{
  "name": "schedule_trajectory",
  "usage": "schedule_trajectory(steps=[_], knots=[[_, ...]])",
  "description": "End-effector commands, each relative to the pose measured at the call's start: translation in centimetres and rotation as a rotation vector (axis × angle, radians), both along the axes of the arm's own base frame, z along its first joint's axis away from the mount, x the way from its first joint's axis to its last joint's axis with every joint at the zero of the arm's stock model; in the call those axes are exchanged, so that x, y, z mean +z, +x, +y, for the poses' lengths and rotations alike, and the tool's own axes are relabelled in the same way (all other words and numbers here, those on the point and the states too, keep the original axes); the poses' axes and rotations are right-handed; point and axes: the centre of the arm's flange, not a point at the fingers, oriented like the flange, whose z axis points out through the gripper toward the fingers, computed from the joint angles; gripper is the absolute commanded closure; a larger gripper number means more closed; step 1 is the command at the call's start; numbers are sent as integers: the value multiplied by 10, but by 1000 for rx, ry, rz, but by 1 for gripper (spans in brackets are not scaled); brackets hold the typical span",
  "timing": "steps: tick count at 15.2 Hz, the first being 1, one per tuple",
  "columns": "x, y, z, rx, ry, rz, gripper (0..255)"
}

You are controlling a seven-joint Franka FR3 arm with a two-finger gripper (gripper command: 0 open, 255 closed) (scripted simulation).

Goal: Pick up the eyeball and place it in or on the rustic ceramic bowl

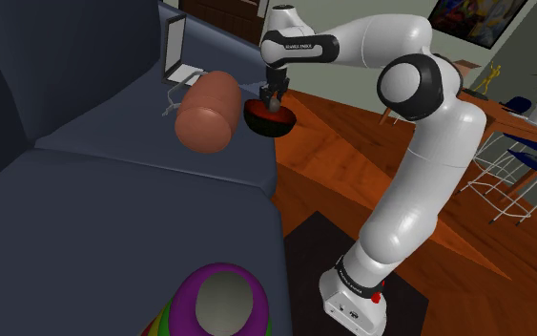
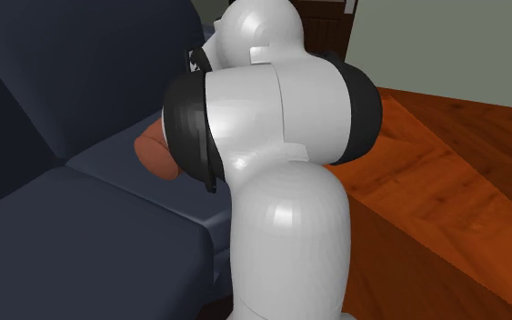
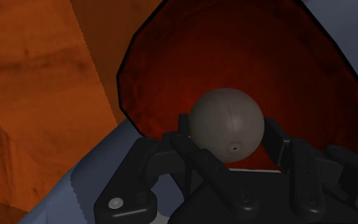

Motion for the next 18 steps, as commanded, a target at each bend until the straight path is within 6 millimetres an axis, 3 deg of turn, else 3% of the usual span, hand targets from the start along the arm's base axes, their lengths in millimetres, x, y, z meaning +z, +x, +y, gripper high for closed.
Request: schedule_trajectory(steps=[1,6,10,18], knots=[[0,0,0,0,0,0,0],[0,0,0,0,0,0,0],[48,0,14,0,0,0,0],[48,0,14,0,0,0,0]])
